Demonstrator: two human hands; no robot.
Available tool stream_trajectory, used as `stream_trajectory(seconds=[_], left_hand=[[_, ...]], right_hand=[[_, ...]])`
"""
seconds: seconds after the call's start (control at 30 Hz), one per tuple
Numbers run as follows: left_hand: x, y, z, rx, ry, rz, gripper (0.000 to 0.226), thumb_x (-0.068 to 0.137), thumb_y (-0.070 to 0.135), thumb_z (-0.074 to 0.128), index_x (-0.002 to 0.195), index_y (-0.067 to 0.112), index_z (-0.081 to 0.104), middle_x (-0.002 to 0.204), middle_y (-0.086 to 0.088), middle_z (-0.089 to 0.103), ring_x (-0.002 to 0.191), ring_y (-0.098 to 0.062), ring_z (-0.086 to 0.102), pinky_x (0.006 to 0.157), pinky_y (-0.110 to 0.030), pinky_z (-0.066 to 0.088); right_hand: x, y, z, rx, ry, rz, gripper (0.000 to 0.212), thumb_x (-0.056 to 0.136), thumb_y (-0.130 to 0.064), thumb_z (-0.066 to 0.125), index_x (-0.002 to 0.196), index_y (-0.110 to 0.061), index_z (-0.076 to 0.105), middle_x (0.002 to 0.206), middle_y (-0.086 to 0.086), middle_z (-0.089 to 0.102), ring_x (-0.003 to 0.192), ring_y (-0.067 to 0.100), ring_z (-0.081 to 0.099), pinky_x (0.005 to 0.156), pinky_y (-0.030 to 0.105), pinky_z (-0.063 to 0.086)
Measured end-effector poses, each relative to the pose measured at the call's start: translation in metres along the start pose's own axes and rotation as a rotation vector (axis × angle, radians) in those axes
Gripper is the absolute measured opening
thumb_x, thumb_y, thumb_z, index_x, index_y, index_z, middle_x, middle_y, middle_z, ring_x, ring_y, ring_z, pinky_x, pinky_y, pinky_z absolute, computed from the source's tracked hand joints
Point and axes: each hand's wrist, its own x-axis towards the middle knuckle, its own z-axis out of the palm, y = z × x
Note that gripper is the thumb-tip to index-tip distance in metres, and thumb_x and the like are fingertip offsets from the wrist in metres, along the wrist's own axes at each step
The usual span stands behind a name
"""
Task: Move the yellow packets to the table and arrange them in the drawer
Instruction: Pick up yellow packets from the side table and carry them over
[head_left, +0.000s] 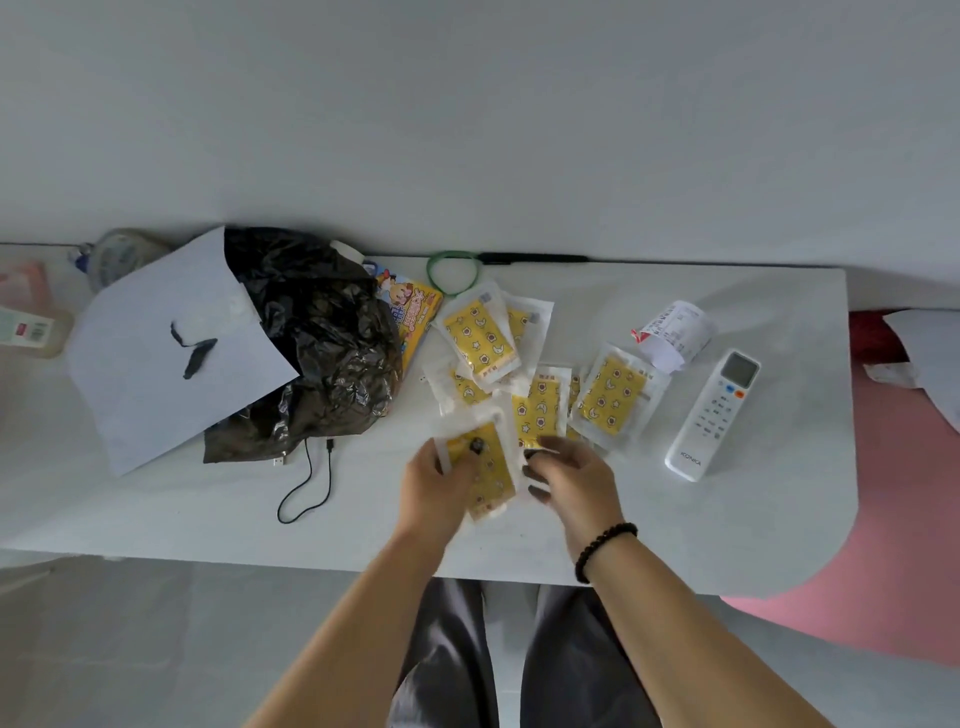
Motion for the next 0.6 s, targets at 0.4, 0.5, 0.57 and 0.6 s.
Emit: stream_trajectory(seconds=[0.4,0.5,0.57,0.6], left_hand=[[0.077,0.041,-0.006,0.003,0.16,0.053,0.01,0.087,0.013,0.065,0.096,0.013,0.062,0.086,0.001,0.064,0.079,-0.017,0.061,0.068,-0.028,0.051],[0.078,0.034,-0.002,-0.005,0.207,0.002,0.014,0.088,0.012,0.063,0.101,0.013,0.061,0.081,0.006,0.062,0.072,-0.013,0.059,0.059,-0.022,0.046],[0.076,0.028,0.0,-0.009,0.223,-0.021,0.016,0.088,0.013,0.062,0.104,0.012,0.059,0.083,0.004,0.061,0.07,-0.011,0.057,0.056,-0.022,0.043],[0.075,0.025,0.0,-0.013,0.23,-0.021,0.017,0.089,0.014,0.062,0.106,0.012,0.059,0.087,0.002,0.062,0.071,-0.012,0.056,0.055,-0.022,0.042]], right_hand=[[0.063,-0.083,0.013,-0.291,0.096,-0.28,0.033,0.083,-0.01,0.065,0.115,-0.013,0.058,0.101,-0.002,0.063,0.092,0.016,0.063,0.074,0.023,0.05],[0.079,-0.096,0.037,-0.465,0.103,-0.342,0.04,0.084,-0.015,0.067,0.121,-0.01,0.053,0.113,0.002,0.058,0.1,0.017,0.058,0.077,0.023,0.045],[0.091,-0.097,0.052,-0.617,0.126,-0.374,0.047,0.082,-0.022,0.07,0.122,-0.01,0.048,0.121,0.007,0.052,0.105,0.022,0.055,0.079,0.028,0.046],[0.095,-0.097,0.058,-0.693,0.143,-0.377,0.053,0.08,-0.026,0.072,0.122,-0.01,0.045,0.124,0.008,0.048,0.109,0.025,0.053,0.082,0.032,0.048]])
